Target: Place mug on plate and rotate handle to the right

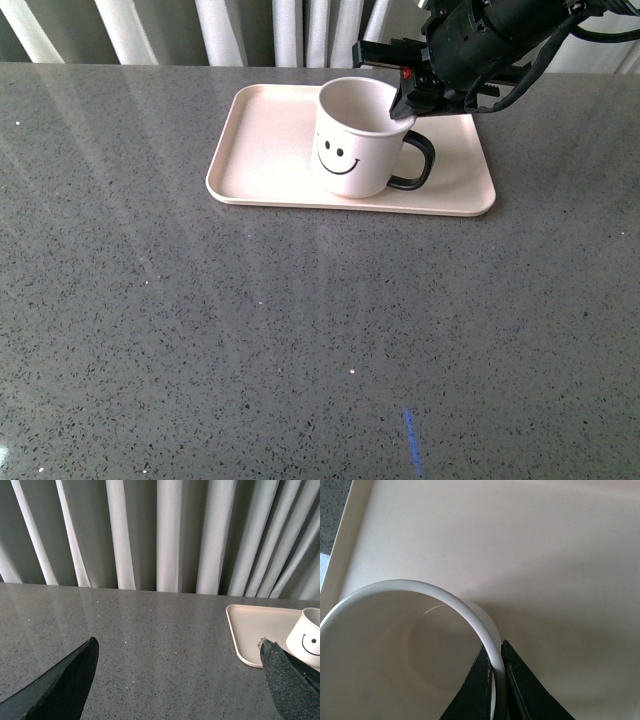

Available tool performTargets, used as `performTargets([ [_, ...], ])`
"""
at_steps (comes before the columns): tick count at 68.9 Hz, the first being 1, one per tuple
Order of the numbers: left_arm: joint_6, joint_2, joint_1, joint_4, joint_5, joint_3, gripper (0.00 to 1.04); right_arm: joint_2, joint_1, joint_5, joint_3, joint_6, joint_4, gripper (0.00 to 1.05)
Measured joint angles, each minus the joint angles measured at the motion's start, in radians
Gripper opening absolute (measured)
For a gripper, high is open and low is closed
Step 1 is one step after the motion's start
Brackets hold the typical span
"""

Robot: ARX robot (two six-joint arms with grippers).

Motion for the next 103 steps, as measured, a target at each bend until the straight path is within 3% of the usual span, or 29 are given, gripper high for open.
performTargets([
  [25, 0.0, 0.0, 0.0, 0.0, 0.0, 0.0, 0.95, -0.028, -0.068, -0.117, 0.067, -0.311, -0.056, 0.02],
  [47, 0.0, 0.0, 0.0, 0.0, 0.0, 0.0, 0.95, 0.003, -0.068, -0.166, 0.156, -0.519, -0.112, 0.02],
  [103, 0.0, 0.0, 0.0, 0.0, 0.0, 0.0, 0.95, 0.128, -0.042, -0.191, 0.258, -0.601, -0.183, 0.02],
])
